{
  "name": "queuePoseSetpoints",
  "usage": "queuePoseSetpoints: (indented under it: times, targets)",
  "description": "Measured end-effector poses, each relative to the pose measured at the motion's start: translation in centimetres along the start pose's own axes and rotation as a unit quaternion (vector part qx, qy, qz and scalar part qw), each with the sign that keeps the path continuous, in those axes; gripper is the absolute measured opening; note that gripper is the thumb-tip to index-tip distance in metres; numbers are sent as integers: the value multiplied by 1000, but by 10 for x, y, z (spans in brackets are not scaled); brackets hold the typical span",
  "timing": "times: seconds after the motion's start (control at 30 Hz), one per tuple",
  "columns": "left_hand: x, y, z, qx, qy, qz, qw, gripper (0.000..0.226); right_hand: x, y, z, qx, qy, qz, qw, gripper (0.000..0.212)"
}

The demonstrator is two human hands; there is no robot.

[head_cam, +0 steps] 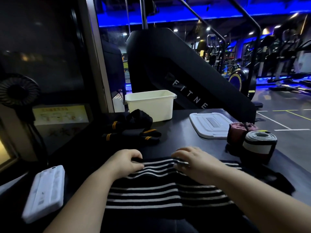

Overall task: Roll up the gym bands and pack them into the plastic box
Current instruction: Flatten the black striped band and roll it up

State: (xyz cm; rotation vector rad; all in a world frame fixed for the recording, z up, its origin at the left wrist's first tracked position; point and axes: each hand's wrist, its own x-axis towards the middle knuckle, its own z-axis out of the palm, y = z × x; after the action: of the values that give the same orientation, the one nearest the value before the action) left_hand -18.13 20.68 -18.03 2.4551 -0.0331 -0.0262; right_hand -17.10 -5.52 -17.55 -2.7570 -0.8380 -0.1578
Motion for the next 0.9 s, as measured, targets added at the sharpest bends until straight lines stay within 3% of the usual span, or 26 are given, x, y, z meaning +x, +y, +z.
queuePoseSetpoints:
  times: [0.17, 0.37, 0.47, 0.53, 0.6, 0.83, 0.9]
  targets:
    - [-1, -1, -6, 81, 39, 1, 996, 11, 11, -8, 35, -19, -41, 50, 998, 54]
    - [-3, 9, -23, 267, 79, -37, 960, 42, 11, -7, 38, -21, -50, 49, 997, 54]
    - [-6, 4, -41, 113, -7, -56, 992, 29, 10, -6, 38, -16, -43, 44, 998, 53]
    - [-12, -4, -50, -7, -76, -54, 996, 7, 9, -6, 37, -18, -50, 38, 998, 53]
    - [-16, -14, -51, -51, -89, -49, 994, 6, 10, -7, 35, -19, -66, 32, 997, 54]
    - [-14, -16, -33, 75, 97, -43, 991, 13, 12, -5, 38, -28, -92, 31, 995, 48]
    - [-13, -12, -35, 117, 117, -64, 984, 21, 12, -5, 39, -28, -92, 32, 995, 47]
